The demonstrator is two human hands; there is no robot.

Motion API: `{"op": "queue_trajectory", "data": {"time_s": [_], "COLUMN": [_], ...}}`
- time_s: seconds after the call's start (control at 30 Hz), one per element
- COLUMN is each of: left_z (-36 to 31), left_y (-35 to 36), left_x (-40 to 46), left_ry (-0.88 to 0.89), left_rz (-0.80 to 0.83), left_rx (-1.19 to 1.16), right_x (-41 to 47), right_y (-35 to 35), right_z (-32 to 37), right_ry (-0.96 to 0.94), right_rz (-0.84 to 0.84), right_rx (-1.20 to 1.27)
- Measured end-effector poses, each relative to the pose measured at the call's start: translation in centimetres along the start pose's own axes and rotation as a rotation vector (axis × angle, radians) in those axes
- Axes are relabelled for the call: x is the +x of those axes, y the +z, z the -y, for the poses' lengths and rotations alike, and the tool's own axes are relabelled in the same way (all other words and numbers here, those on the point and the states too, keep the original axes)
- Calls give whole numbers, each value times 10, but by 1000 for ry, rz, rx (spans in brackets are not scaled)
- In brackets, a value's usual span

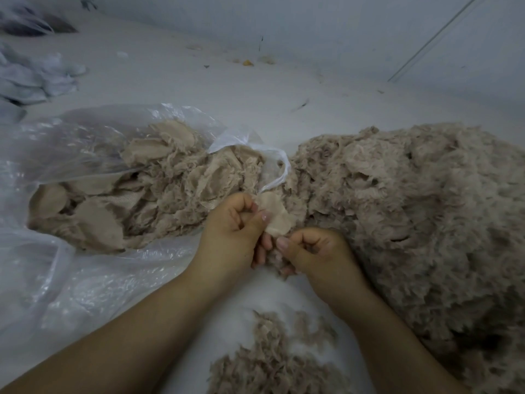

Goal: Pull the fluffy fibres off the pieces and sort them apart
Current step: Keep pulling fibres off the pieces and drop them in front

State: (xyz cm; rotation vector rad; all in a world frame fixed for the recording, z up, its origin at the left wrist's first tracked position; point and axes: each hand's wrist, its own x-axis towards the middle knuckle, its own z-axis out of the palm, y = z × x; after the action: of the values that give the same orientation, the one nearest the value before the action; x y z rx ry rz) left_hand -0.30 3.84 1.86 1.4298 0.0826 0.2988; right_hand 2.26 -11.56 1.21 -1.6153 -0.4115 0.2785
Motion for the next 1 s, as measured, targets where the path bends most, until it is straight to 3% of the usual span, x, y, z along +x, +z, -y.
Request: {"op": "queue_trajectory", "data": {"time_s": [0.13,0.2,0.3,0.37,0.43,0.53,0.6,0.67,0.8,0.9,1.0], "left_z": [-9,-16,-28,-36,-36,-27,-27,-30,-33,-30,-23], "left_y": [-7,-12,-28,-39,-49,-48,-45,-42,-26,-12,-4], "left_x": [3,6,19,29,36,37,34,32,16,3,-1], "left_ry": [32,145,479,610,577,288,227,252,515,590,565], "left_rz": [-133,-211,-390,-445,-416,-186,-136,-185,-182,-16,260], "left_rx": [7,133,630,984,1300,1593,1625,1594,1397,1304,1302], "right_x": [-2,-5,-7,-5,-2,-1,0,1,4,4,4], "right_y": [-4,-3,-2,-3,-4,-2,-3,-3,-2,-1,0], "right_z": [-1,0,5,4,1,-3,-2,-3,-4,-2,0], "right_ry": [-13,-24,-8,44,65,59,59,60,78,90,85], "right_rz": [21,92,140,93,55,31,11,-13,-84,-109,-115], "right_rx": [-81,-106,-102,-37,-36,-70,-7,79,212,213,194]}}
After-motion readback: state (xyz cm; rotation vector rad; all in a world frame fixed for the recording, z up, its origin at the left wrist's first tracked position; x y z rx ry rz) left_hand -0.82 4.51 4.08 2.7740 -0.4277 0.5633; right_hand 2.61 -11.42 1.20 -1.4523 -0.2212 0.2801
